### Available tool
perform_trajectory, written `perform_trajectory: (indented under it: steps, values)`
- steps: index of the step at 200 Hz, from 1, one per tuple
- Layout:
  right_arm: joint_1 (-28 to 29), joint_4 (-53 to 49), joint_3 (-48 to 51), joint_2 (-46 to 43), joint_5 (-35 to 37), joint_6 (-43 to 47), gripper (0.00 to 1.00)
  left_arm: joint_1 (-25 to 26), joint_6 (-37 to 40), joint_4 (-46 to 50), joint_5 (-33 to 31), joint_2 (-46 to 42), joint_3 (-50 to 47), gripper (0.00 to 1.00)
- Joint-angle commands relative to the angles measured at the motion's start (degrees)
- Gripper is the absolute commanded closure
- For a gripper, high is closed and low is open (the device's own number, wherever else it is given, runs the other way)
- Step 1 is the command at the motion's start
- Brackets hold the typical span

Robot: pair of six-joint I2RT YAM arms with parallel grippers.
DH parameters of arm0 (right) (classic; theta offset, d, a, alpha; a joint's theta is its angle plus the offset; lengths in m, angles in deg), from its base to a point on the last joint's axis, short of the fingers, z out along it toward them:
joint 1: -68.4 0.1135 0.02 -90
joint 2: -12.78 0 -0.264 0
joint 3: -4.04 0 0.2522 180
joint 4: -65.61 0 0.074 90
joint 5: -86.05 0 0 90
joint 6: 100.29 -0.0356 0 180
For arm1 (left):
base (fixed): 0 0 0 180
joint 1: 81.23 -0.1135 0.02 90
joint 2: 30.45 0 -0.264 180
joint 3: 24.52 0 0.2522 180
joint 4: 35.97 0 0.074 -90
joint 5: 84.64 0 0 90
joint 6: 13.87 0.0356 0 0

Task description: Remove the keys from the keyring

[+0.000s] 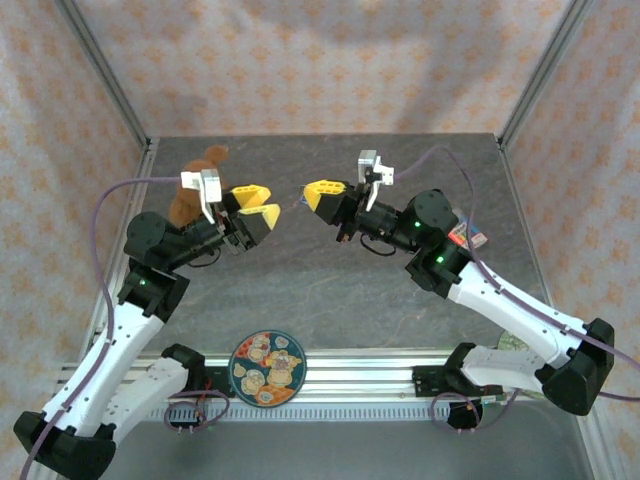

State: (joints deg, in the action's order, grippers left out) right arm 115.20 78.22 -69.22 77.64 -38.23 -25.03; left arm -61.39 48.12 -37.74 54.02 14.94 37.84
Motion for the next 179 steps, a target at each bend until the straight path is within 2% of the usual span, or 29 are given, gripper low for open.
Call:
perform_trajectory:
  steps: [1, 56, 80, 141, 179]
  values:
    - [-0.2, 0.0, -2.8, -0.8, -0.7, 0.1, 1.00, 2.3, 7.9, 4.9, -3.4, -0.7, 2.8, 0.33]
    - [0.1, -0.4, -3.0, -0.1, -1.0, -0.9, 1.00, 7.0, 13.6, 7.4, -8.2, -0.1, 3.5, 0.30]
    - [0.1, -0.4, -3.0, 0.2, -2.0, -1.2, 1.00, 8.7, 16.5, 8.4, -11.5, -0.2, 3.2, 0.25]
    - [0.1, -2.4, -4.2, 0.6, -5.6, -1.4, 1.00, 9.6, 18.9, 5.6, -12.4, -0.1, 1.2, 0.20]
    - [0.1, -2.5, -5.3, 1.7, -6.1, -3.4, 1.00, 13.7, 26.9, 1.5, -20.6, -1.1, -2.0, 0.19]
